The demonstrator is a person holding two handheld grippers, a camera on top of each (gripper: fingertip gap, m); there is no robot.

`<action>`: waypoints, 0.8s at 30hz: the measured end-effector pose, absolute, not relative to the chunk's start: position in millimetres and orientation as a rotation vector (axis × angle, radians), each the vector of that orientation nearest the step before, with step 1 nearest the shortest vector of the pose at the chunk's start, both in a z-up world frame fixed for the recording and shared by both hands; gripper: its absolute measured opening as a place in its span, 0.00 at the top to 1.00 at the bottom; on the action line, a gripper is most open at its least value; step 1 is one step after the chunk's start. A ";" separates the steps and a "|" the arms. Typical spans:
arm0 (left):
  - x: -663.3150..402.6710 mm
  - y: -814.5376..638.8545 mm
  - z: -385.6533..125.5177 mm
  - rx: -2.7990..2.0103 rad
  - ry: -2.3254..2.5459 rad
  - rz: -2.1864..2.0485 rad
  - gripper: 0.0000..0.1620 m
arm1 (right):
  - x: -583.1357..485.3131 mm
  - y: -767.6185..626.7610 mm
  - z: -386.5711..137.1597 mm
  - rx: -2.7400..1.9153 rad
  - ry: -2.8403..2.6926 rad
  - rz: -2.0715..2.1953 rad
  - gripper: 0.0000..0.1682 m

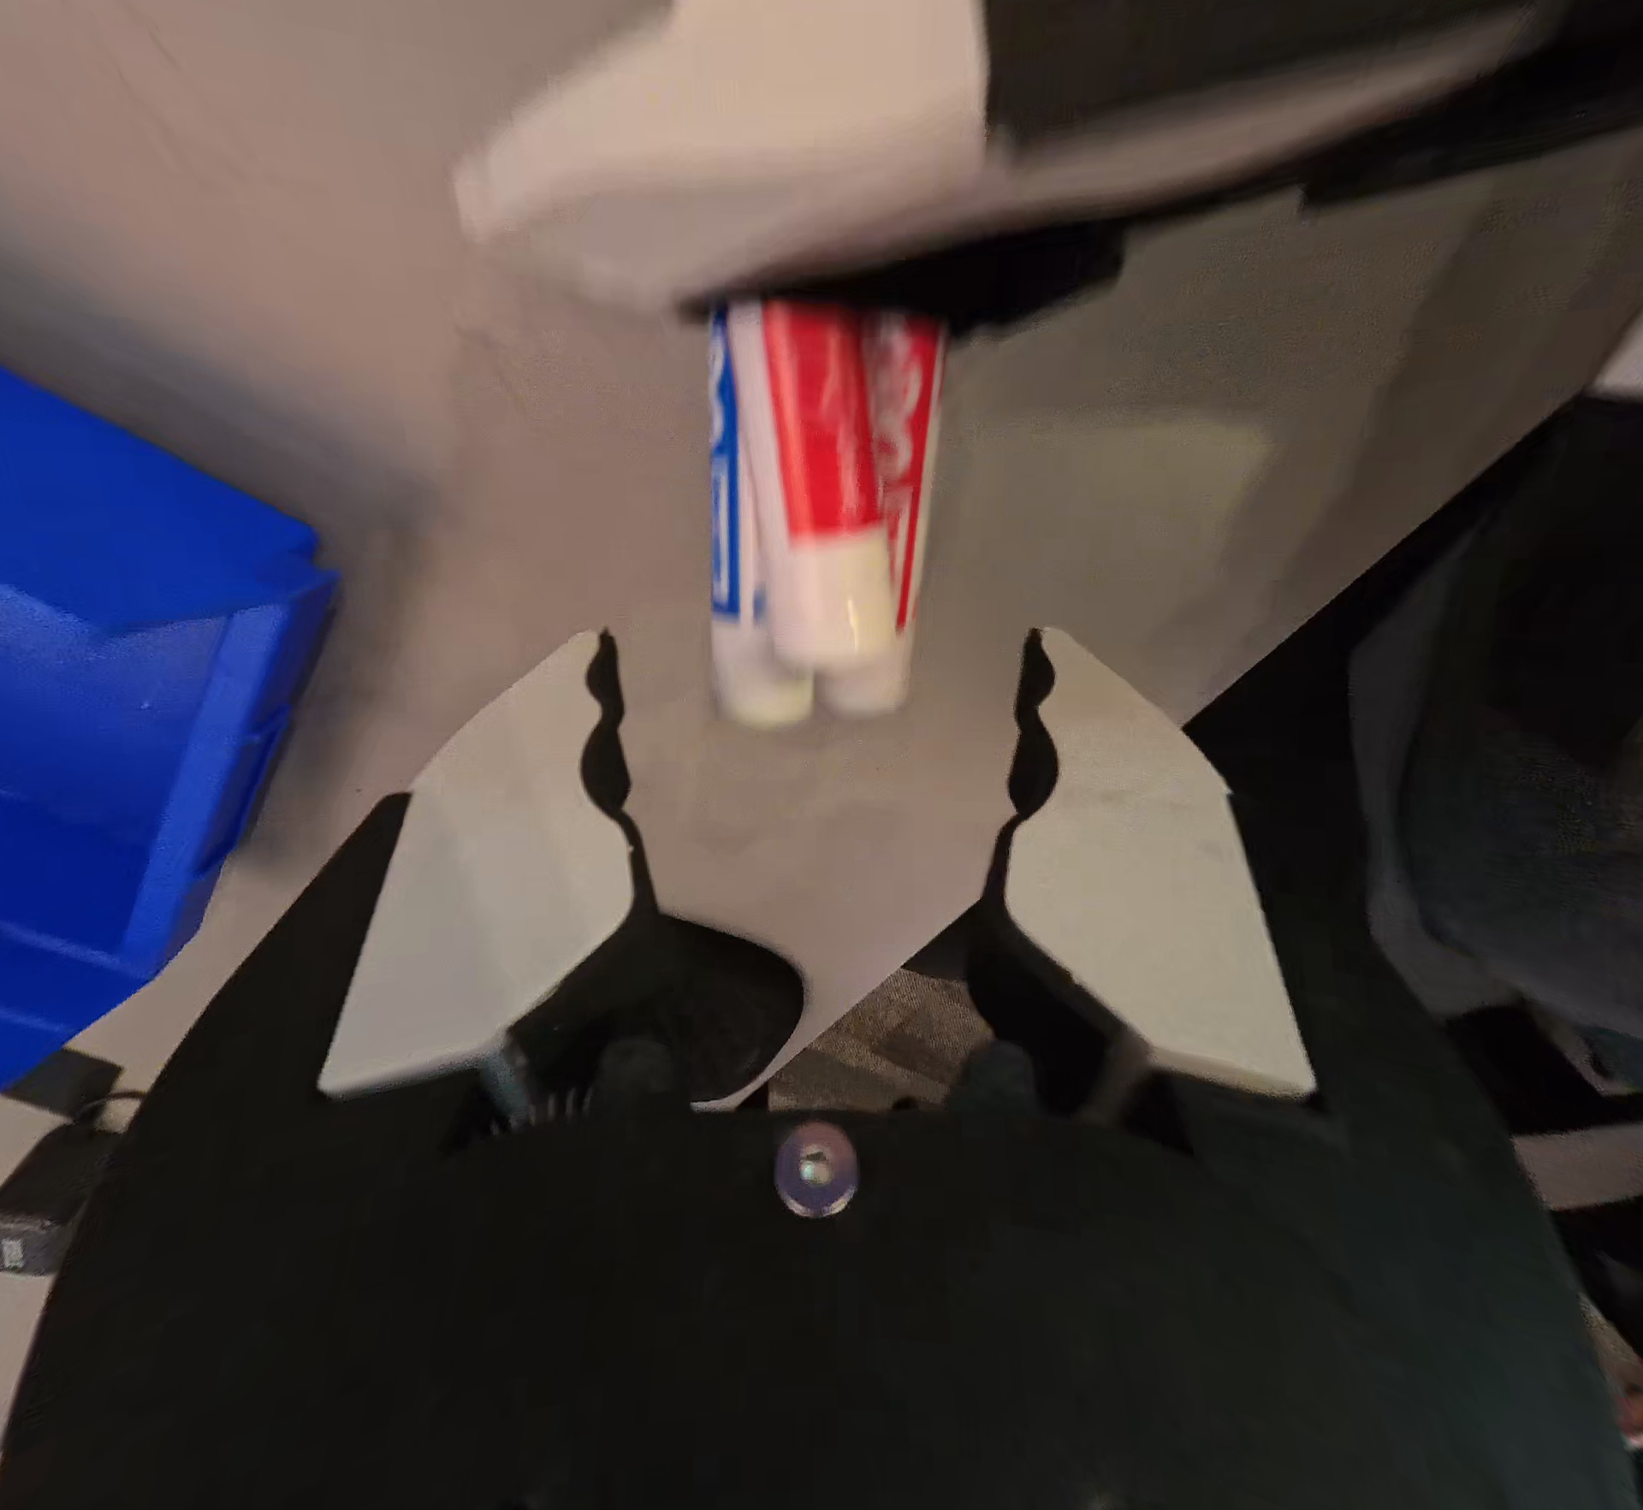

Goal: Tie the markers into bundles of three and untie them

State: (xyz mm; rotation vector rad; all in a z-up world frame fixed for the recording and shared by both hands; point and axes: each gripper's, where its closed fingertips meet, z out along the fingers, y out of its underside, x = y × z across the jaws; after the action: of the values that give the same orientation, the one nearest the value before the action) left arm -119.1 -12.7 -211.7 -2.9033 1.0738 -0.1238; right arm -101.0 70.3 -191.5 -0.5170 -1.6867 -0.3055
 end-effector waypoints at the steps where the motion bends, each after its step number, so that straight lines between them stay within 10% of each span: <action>1: -122.2 -12.7 -206.2 -2.881 1.055 -0.107 0.45 | -93.0 77.1 -188.7 -0.545 -1.683 -0.315 0.76; 14: -147.1 -43.1 -264.2 -2.712 0.915 -0.154 0.57 | 133.5 211.8 -93.9 -1.030 -1.632 -0.573 0.76; 24: -139.3 -39.4 -291.9 -2.690 0.877 -0.264 0.58 | 315.8 294.9 -232.9 -1.733 -1.957 -0.730 0.75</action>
State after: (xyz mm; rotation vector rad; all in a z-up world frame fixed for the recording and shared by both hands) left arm -139.3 -39.4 -291.9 -2.6898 0.8774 -0.2640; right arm 315.8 294.9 -232.9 -1.7328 -1.9569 -0.7303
